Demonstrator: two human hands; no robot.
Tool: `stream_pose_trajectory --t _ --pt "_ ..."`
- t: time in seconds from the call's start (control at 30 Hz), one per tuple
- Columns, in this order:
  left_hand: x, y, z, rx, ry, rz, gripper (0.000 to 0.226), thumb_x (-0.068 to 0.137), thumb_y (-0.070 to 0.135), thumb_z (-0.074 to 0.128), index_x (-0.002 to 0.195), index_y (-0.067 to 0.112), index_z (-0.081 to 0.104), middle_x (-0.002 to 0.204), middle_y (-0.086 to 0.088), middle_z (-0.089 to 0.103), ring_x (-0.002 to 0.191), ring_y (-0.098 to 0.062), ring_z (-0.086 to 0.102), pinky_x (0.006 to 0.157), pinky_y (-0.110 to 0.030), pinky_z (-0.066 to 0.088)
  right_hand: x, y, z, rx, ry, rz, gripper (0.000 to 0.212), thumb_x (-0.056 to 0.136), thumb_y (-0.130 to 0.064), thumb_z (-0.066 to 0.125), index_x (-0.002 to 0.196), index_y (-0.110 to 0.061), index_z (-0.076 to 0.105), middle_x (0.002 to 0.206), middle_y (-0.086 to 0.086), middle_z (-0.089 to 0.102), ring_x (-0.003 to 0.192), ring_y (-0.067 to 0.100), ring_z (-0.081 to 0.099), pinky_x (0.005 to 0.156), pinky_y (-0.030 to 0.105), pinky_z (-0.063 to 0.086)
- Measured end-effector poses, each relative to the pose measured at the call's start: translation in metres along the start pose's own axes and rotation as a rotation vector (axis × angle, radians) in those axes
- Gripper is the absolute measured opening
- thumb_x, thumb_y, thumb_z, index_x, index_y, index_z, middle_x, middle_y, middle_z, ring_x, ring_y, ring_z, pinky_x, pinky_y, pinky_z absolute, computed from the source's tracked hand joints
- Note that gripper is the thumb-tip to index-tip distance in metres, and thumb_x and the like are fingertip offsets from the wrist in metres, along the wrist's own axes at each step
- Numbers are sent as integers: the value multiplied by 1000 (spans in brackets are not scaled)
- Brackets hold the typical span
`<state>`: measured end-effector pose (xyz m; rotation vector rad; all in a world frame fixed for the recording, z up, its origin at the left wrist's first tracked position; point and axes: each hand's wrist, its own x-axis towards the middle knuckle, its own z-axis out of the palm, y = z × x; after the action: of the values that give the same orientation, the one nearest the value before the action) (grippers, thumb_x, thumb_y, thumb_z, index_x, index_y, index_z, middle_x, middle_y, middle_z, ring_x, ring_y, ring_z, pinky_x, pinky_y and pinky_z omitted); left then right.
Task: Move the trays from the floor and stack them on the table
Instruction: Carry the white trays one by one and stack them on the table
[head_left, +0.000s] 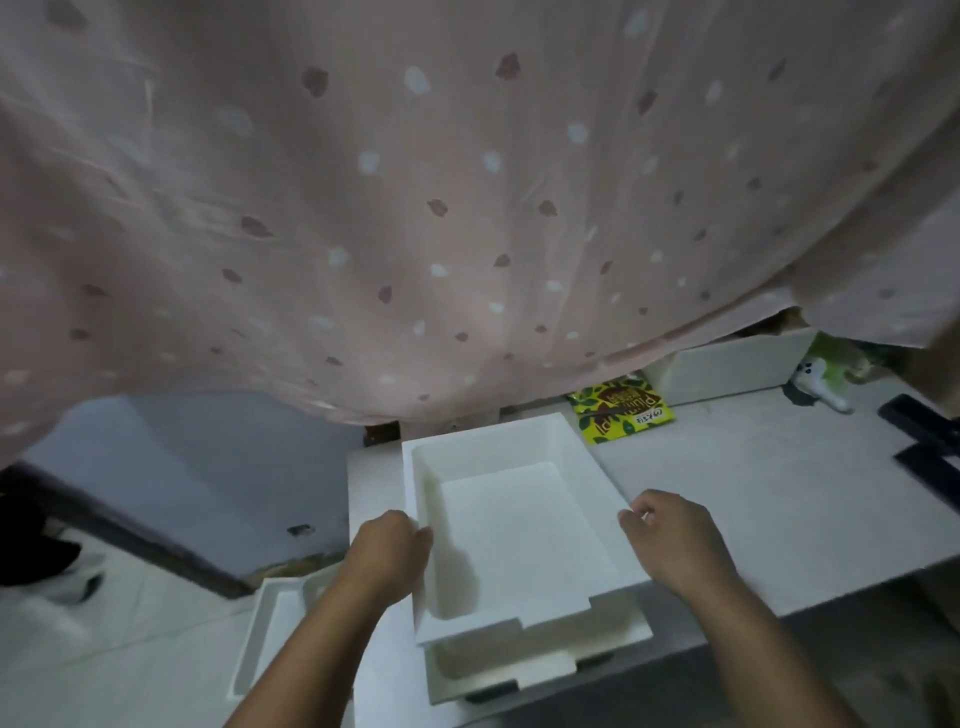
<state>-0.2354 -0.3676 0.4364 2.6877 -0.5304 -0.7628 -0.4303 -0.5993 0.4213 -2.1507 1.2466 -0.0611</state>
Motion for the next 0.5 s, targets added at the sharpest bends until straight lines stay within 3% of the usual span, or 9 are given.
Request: stream_pose_trajectory --t 0.17,0.37,0.43,0.5 --pt "9 -4 28 115 30 -89 28 99 25 38 81 11 54 88 -8 62 74 -22 52 64 -28 38 12 5 7 -5 -51 -27 30 87 -27 59 64 -11 49 62 2 56 59 20 53 53 29 39" --pt "10 -14 44 117 32 -115 29 99 24 38 90 11 62 90 -8 65 79 -23 56 70 -28 46 11 16 19 -86 -117 -35 29 85 -31 56 68 -8 51 75 11 67 61 22 57 56 31 47" --pt "10 -15 53 144 13 -110 26 99 23 37 87 10 56 86 -7 61 80 -24 57 66 -28 42 11 22 24 -119 -152 -32 24 87 -32 54 76 -10 55 81 9 67 70 24 63 63 35 54" --pt "9 -17 61 177 0 -104 24 100 26 37 89 11 52 91 -10 63 86 -27 58 67 -27 38 9 27 29 -143 -192 -36 22 90 -34 52 101 -17 59 98 3 68 84 24 65 68 35 54"
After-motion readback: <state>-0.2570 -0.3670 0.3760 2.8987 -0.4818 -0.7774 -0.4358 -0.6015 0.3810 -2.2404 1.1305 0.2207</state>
